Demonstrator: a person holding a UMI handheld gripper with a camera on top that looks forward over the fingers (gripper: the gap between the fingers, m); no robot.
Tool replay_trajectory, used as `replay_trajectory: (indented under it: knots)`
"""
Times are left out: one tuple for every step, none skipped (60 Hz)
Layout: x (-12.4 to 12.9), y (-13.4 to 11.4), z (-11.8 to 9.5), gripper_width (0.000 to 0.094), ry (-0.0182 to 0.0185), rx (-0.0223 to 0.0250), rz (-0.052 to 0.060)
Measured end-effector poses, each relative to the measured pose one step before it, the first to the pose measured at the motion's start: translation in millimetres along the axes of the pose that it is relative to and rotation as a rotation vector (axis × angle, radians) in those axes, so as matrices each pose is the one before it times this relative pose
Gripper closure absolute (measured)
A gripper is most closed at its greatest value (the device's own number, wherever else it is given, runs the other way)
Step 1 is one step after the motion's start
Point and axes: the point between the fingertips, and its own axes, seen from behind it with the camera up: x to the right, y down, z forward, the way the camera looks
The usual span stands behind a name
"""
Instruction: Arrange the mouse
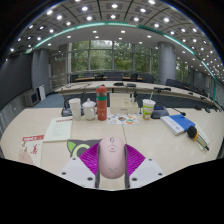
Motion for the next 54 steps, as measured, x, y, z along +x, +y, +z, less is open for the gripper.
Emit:
replay_trajectory:
  knots:
    - [-4.70, -5.45, 5.12, 0.0610, -0.00450, 0.00414, -0.0001]
    - [-2.89, -4.72, 6.62, 0.0610, -0.00532, 0.00012, 0.0000]
    - [-3.93, -3.14, 7.03, 0.0610, -0.00573, 0.00051, -0.0005]
    - [-4.36, -2.29, 7.52, 0.0610, -0.00662, -0.00013, -0.0003]
    - [-4.42, -1.61, 7.91, 0.0610, -0.00667, -0.00117, 0.0006]
    - [-4.47, -0.53, 8.21, 0.0611, -0.00640, -0.00341, 0.0001]
    - [-7.16, 2.58, 8.13, 0.0611, -0.00513, -0.00228, -0.0005]
    - [-4.41, 0.83, 8.65, 0.0611, -0.00726, -0.00799, -0.0011]
    - [-4.18, 1.47, 8.71, 0.0610, -0.00698, -0.00949, -0.0013]
    - [-3.01, 1.06, 7.84, 0.0610, -0.00471, -0.01125, -0.0018]
    - [-2.94, 2.00, 8.30, 0.0610, -0.00281, -0.00906, -0.0025]
    - [-3.16, 2.31, 8.04, 0.0610, -0.00279, -0.00844, -0.0039]
    - [-3.76, 3.75, 8.24, 0.0610, -0.00381, -0.00801, -0.0056]
    - [-3.00, 3.37, 7.51, 0.0610, -0.00351, -0.01077, -0.0054]
    - [-2.45, 3.64, 7.60, 0.0610, -0.00183, -0.01103, -0.0038]
    - [-2.63, 5.50, 8.15, 0.0609, -0.00157, -0.00910, -0.0011]
    - [-2.14, 3.83, 6.52, 0.0609, -0.00075, -0.01213, -0.0012]
    - [-2.33, 3.77, 6.61, 0.0609, -0.00129, -0.01219, -0.0018]
    - [-1.98, 4.61, 6.02, 0.0609, -0.00265, -0.01313, -0.0006]
    - [-1.63, 4.54, 5.57, 0.0609, -0.00208, -0.01361, 0.0004]
    - [-1.44, 4.77, 5.56, 0.0608, -0.00107, -0.01412, 0.0006]
    - [-1.02, 4.81, 5.17, 0.0606, -0.00038, -0.01364, 0.0003]
    - [-0.50, 5.82, 6.26, 0.0606, 0.00056, -0.01089, 0.0000]
    - [-0.65, 4.40, 3.30, 0.0605, 0.00346, -0.00811, -0.0003]
    - [-0.55, 3.90, 3.73, 0.0603, 0.00076, -0.00897, -0.0011]
    - [-0.96, 3.99, 3.49, 0.0599, -0.00110, -0.00929, -0.0012]
    - [-0.90, 3.87, 3.18, 0.0578, -0.00174, -0.00897, 0.0001]
    - [-0.72, 3.50, 3.42, 0.0565, -0.00116, -0.00907, 0.0024]
    - [-0.64, 3.85, 3.81, 0.0553, -0.00159, -0.00648, 0.0032]
    - [-0.85, 3.60, 2.07, 0.0539, -0.00263, -0.00838, 0.0028]
    - [-0.92, 3.46, 1.69, 0.0524, -0.00268, -0.00914, 0.0025]
    - [0.27, -0.71, 0.24, 0.0507, 0.00104, 0.00706, -0.0013]
    - [-0.59, -2.53, -0.13, 0.0496, 0.00295, 0.00536, -0.0047]
    - [0.15, 0.07, -0.47, 0.0484, 0.00094, 0.00081, -0.0076]
    - [-0.26, 1.13, -0.31, 0.0468, -0.00009, -0.00287, -0.0066]
    - [-0.57, 2.04, -0.27, 0.0449, -0.00088, -0.00716, -0.0055]
    - [-0.23, 1.59, -0.72, 0.0415, -0.00004, -0.00862, -0.0023]
    - [-0.80, 1.17, -0.90, 0.0354, -0.00110, -0.00579, -0.0036]
    - [-1.41, 0.60, -1.42, 0.0275, -0.00418, -0.00433, -0.0026]
    - [-1.98, 0.10, -1.79, 0.0179, -0.00608, -0.00266, -0.0005]
    - [-1.70, -0.05, -2.60, 0.0103, -0.00533, -0.00144, 0.0010]
    - [-2.26, -0.67, -2.94, 0.0074, -0.00701, 0.00072, 0.0012]
    - [-1.05, -0.86, -3.38, 0.0102, -0.00281, 0.00023, 0.0009]
    - [-0.54, -0.93, -4.01, 0.0108, -0.00010, 0.00046, 0.0010]
    - [-0.80, -0.97, -5.16, 0.0099, 0.00419, 0.00027, -0.0008]
    - [-0.26, -1.27, -5.27, 0.0087, 0.00403, 0.00337, -0.0001]
    - [-0.33, -1.21, -5.44, 0.0075, 0.00394, 0.00302, -0.0015]
    - [-0.51, -1.19, -5.84, 0.0069, 0.00380, 0.00289, -0.0027]
    - [-0.50, -1.35, -6.33, 0.0076, 0.00086, 0.00146, -0.0043]
    - [-1.00, -1.57, -6.47, 0.0082, 0.00121, 0.00350, -0.0044]
    - [-0.96, -1.77, -6.97, 0.0083, 0.00119, 0.00437, -0.0037]
    - [-1.12, -1.83, -7.21, 0.0081, 0.00127, 0.00489, -0.0030]
    - [-1.14, -1.92, -7.32, 0.0079, 0.00081, 0.00470, -0.0027]
    - [-1.12, -2.29, -8.44, 0.0080, 0.00076, 0.00335, -0.0031]
